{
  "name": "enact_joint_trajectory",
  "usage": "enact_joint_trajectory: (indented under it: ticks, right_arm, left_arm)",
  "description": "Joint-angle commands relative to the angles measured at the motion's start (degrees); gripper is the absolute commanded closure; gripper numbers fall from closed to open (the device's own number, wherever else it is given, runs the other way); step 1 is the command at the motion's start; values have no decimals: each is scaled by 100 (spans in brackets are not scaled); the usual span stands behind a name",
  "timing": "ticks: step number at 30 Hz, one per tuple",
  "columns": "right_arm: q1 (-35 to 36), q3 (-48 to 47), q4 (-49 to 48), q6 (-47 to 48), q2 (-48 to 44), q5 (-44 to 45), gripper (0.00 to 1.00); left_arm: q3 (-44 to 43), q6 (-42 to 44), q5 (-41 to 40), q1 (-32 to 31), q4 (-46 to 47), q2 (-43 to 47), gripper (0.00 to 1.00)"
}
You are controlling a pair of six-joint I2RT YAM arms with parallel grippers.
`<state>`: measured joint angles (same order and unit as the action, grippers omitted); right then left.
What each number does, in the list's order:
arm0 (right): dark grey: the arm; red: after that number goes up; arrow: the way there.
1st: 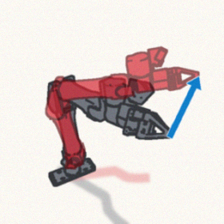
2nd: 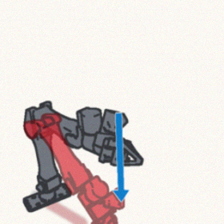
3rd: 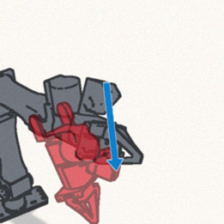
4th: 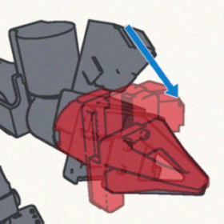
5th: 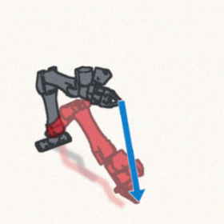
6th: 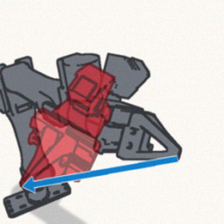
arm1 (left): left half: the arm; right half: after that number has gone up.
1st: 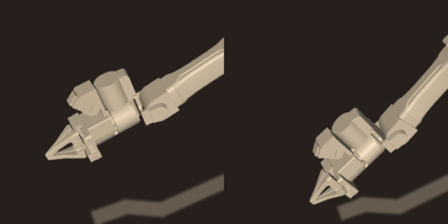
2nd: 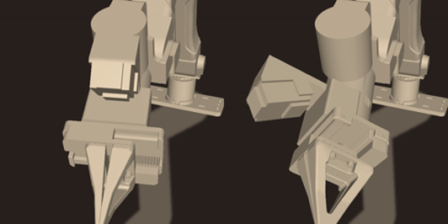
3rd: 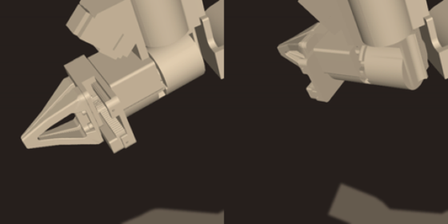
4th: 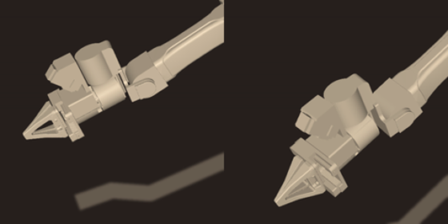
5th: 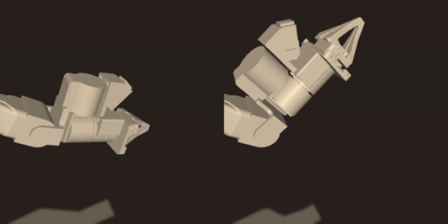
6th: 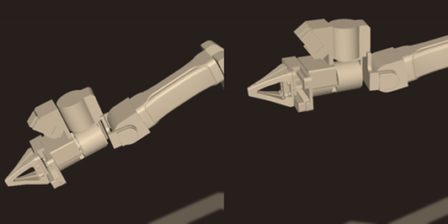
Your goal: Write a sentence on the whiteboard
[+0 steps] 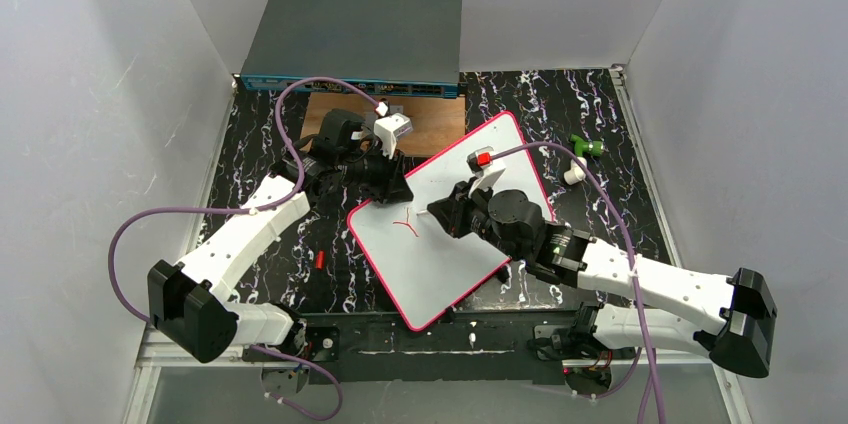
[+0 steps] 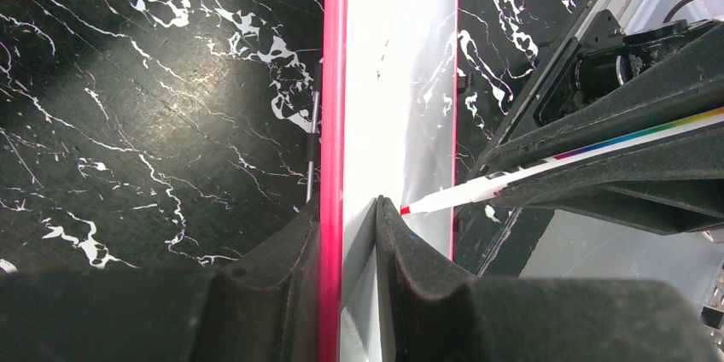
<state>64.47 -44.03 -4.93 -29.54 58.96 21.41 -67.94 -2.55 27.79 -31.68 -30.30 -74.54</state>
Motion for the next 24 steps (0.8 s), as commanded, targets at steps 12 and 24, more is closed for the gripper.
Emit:
enact_joint_trajectory:
  ticks: [12, 24]
  right_arm:
    - [-22, 353, 302, -396, -360, 176, 99]
    - [-22, 40, 430, -181, -314, 864, 99]
  left_arm:
    - [101, 725, -982, -31, -469, 21, 100]
    - [108, 735, -958, -31, -441, 12, 100]
